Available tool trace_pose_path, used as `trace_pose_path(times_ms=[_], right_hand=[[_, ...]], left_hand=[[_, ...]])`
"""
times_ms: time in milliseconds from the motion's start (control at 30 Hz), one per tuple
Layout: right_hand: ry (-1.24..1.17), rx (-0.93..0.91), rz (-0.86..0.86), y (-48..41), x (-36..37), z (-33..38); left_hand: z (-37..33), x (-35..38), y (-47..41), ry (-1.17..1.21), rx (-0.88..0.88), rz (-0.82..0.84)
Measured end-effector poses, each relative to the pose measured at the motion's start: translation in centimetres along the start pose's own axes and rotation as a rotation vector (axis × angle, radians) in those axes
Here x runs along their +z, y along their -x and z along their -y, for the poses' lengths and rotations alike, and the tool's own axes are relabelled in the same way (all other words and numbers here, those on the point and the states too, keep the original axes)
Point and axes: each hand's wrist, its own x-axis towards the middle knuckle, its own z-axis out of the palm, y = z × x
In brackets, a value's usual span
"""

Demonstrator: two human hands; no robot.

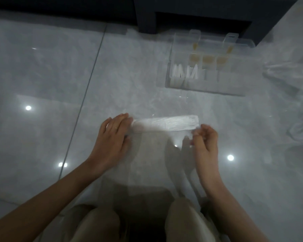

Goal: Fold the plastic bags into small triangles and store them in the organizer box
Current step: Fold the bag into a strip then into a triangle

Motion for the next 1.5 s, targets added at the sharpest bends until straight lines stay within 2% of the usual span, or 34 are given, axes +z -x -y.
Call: trace_pose_path(times_ms=[33,100,267,333,467,567,733,833,900,967,1000,1133,1200,1367,1500], right_hand=[[-0.118,0.128,0.040,0.1,0.3,0.0],[-0.171,0.238,0.095,0.4,1.0,0.0],[-0.221,0.270,0.150,0.4,2.3,1.0],[-0.151,0.210,0.206,0.1,2.9,1.4],[0.024,0.046,0.284,-1.1,4.8,1.8],[0.106,-0.051,0.351,-2.3,6.0,2.0],[0.216,-0.175,0.489,-4.5,6.6,2.3],[0.136,-0.255,0.517,-5.2,6.2,2.2],[0.114,-0.335,0.421,-5.0,5.3,1.9],[0.210,-0.492,0.339,-4.4,4.0,1.3],[0.291,-0.583,0.351,-3.9,3.3,0.9],[0.696,-0.829,0.526,-1.2,1.6,-0.8],[0.818,-0.906,0.564,0.3,1.7,-1.9],[0.917,-1.038,0.616,2.7,3.2,-4.3],[0.929,-1.110,0.571,2.9,3.8,-4.9]], left_hand=[[-0.1,-0.1,-0.4,0.031,-0.042,-0.028],[-0.1,-0.3,-1.1,0.032,-0.068,-0.051],[-0.3,-1.0,-0.7,-0.046,-0.079,-0.012],[-0.7,-0.9,0.5,-0.035,-0.106,0.024],[-2.3,-0.3,3.3,0.043,-0.033,0.066],[-3.2,-0.2,4.4,0.164,0.053,0.102],[-3.5,0.0,4.7,0.172,0.222,0.187],[-3.3,0.6,4.4,0.114,0.338,0.131],[-3.2,0.7,4.0,0.140,0.368,0.025],[-2.9,0.6,3.4,0.175,0.356,-0.071],[-2.6,0.5,3.0,0.175,0.337,-0.098],[-1.4,0.8,1.7,0.018,0.359,-0.087],[-1.3,1.2,1.7,-0.048,0.402,-0.062],[-1.3,1.6,1.9,-0.033,0.406,-0.025],[-0.7,1.7,1.8,0.012,0.389,-0.030]])
